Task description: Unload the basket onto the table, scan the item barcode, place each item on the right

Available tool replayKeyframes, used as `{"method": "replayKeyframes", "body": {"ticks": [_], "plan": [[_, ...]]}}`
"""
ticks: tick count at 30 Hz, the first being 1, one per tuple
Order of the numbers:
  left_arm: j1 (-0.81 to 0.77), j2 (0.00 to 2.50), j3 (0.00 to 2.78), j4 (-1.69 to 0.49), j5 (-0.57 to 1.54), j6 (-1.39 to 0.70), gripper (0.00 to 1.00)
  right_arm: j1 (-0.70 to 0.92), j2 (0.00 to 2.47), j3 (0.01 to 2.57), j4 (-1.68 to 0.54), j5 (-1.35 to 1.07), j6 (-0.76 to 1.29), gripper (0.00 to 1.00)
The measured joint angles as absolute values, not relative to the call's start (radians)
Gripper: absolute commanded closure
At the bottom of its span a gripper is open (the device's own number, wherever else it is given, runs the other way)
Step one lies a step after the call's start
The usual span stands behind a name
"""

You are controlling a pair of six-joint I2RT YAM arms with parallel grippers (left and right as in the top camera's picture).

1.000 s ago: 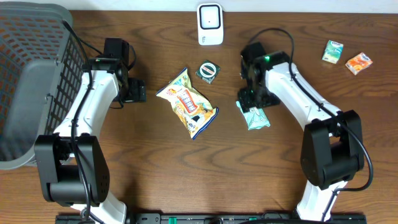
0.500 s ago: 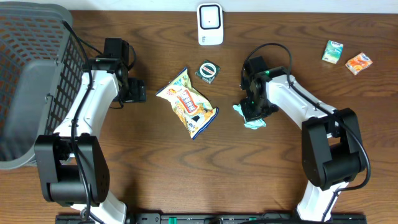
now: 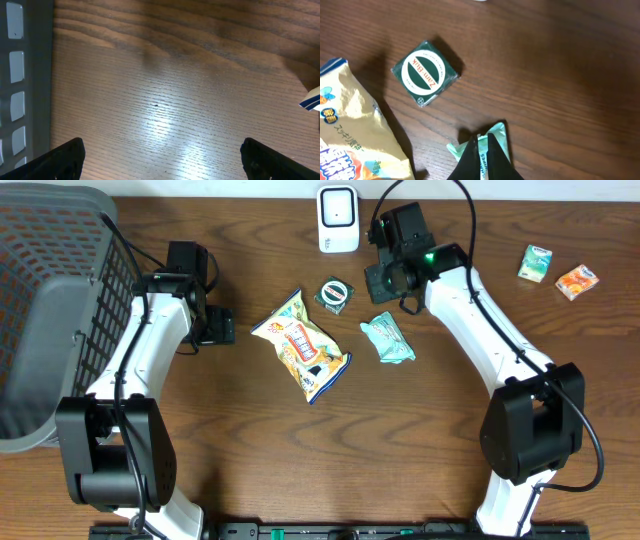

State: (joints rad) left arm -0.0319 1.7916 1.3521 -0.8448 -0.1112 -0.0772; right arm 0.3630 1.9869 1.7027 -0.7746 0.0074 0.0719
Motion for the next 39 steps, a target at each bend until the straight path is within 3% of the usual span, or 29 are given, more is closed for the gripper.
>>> {"method": "replayKeyframes", "body": {"ticks": [2, 7, 11, 15, 17, 21, 32, 39], "plan": [[-0.032, 1.792, 1.352, -0.845, -0.111, -0.077, 0.02, 0.363, 1.987, 1.704, -0.825, 0.012, 0.069, 0.64], [-0.032, 1.792, 1.352, -0.845, -0.111, -0.077, 0.02, 0.363, 1.987, 1.676, -0.938, 0.016, 0.07, 0.57], [-0.032, 1.792, 1.352, -0.845, -0.111, -0.077, 0.02, 0.363, 1.986, 1.551, -0.865, 0.019, 0.07, 0.57], [-0.032, 1.792, 1.352, -0.845, -0.111, -0.077, 0.02, 0.363, 1.989, 1.387, -0.746, 0.007, 0.064, 0.6], [-0.032, 1.792, 1.352, -0.844, -0.111, -0.077, 0.02, 0.363, 1.989, 1.341, -0.698, -0.003, 0.043, 0.81], [-0.032, 1.792, 1.352, -0.845, -0.111, -0.077, 0.02, 0.363, 1.989, 1.331, -0.662, -0.005, 0.041, 0.99], [-0.032, 1.792, 1.352, -0.844, -0.111, -0.077, 0.02, 0.363, 1.986, 1.337, -0.635, -0.034, 0.069, 0.99], [-0.032, 1.792, 1.352, -0.845, -0.111, -0.077, 0.02, 0.363, 1.988, 1.544, -0.611, -0.088, 0.099, 0.99]]}}
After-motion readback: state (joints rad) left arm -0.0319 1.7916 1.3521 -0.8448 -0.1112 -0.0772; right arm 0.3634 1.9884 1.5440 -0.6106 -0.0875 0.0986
